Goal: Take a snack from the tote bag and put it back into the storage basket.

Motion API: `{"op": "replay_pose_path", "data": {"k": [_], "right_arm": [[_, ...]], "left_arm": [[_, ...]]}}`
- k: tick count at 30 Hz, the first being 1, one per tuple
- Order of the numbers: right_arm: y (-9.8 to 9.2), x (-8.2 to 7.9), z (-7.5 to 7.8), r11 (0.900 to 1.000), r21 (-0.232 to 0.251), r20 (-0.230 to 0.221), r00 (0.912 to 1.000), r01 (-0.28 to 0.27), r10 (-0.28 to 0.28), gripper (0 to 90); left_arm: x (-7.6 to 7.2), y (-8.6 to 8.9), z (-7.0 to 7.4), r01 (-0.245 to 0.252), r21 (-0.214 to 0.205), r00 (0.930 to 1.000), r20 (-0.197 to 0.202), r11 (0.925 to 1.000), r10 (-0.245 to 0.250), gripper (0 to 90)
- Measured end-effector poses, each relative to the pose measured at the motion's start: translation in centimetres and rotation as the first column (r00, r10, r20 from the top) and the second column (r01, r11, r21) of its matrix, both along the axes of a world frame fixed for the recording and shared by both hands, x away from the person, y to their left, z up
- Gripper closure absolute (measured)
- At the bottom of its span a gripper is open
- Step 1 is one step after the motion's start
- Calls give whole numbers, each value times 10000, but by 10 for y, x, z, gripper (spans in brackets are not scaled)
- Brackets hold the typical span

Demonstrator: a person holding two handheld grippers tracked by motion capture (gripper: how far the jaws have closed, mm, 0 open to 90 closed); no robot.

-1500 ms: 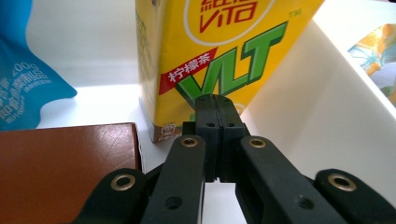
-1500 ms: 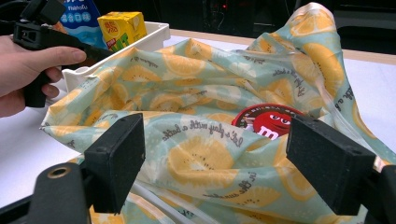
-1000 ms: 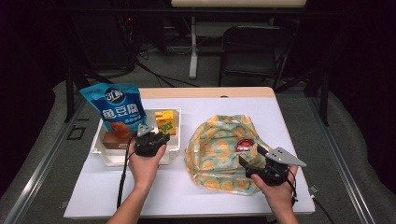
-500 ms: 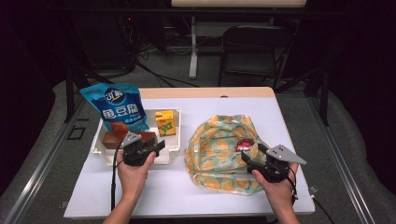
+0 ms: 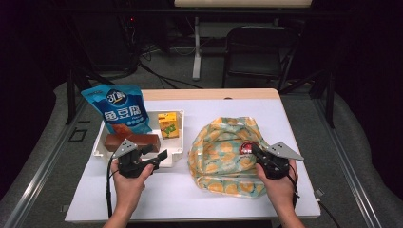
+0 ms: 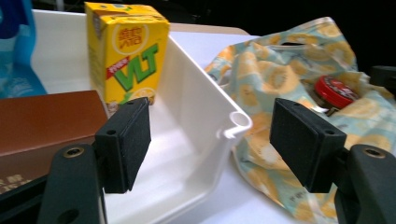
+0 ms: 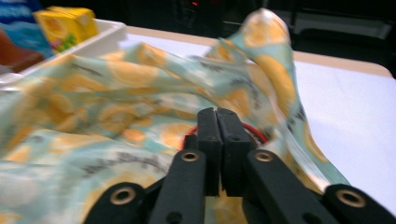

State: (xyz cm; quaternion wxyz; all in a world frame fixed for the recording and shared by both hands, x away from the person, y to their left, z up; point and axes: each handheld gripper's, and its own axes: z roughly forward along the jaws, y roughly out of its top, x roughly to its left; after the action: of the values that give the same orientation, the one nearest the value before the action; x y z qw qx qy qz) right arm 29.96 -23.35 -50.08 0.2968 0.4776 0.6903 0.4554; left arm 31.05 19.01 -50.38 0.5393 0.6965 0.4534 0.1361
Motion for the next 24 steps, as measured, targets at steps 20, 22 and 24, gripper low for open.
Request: {"op": "replay_pose_path", "data": {"k": [20,22,24], "right_arm": [[-33,10,-55,9939,-520,-2924,9502,972,-1082,877],[-33,5,-47,9960,-362,-2546,9630,822,-887,828],[-31,-2,-33,9981,-173,-1906,9797,598,-620,798]], "left_arm": [[-9,-12,-9,322,178,9994,-118,9993,-320,299],[-9,-12,-9,339,203,9994,-113,9992,-337,300],[-8,-12,-9,320,187,9994,-104,9993,-318,300]]}}
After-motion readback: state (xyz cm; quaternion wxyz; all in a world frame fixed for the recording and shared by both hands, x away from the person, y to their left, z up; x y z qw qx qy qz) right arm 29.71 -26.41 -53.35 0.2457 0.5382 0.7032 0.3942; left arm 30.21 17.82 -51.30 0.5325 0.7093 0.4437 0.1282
